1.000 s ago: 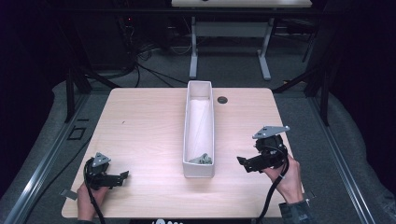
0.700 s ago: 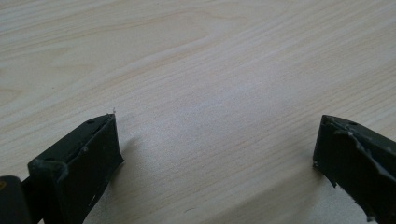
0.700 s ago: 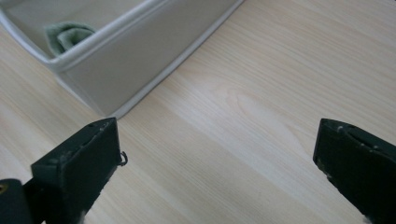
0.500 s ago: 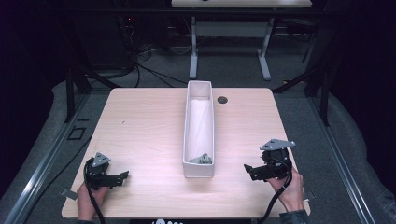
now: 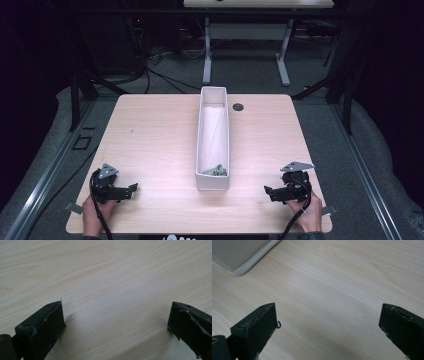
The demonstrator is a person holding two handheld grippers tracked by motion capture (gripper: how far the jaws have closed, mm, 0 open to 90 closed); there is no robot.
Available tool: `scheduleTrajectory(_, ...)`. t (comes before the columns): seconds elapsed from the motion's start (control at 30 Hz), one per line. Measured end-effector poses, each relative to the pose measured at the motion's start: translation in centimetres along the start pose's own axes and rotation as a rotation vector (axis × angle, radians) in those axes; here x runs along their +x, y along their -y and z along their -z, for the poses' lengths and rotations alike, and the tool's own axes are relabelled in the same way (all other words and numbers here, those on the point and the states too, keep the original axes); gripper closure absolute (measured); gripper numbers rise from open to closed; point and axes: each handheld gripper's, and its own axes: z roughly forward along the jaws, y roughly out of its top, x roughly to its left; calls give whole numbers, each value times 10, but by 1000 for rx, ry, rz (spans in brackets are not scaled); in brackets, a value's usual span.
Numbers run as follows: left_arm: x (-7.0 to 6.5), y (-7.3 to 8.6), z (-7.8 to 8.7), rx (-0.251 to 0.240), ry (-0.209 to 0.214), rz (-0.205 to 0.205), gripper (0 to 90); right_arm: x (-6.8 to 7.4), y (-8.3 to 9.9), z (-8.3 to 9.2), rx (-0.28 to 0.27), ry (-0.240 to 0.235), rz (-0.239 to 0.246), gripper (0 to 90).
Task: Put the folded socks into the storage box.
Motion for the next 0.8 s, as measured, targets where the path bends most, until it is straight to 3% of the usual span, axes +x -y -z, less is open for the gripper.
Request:
scheduleTrajectory(0.3,0,0,0,0,0,0,5,-5,16,-10,-9,57,-5,0)
scheduleTrajectory(0.8,0,0,0,0,0,0,5,-12,28,-20,-9,86,11,0)
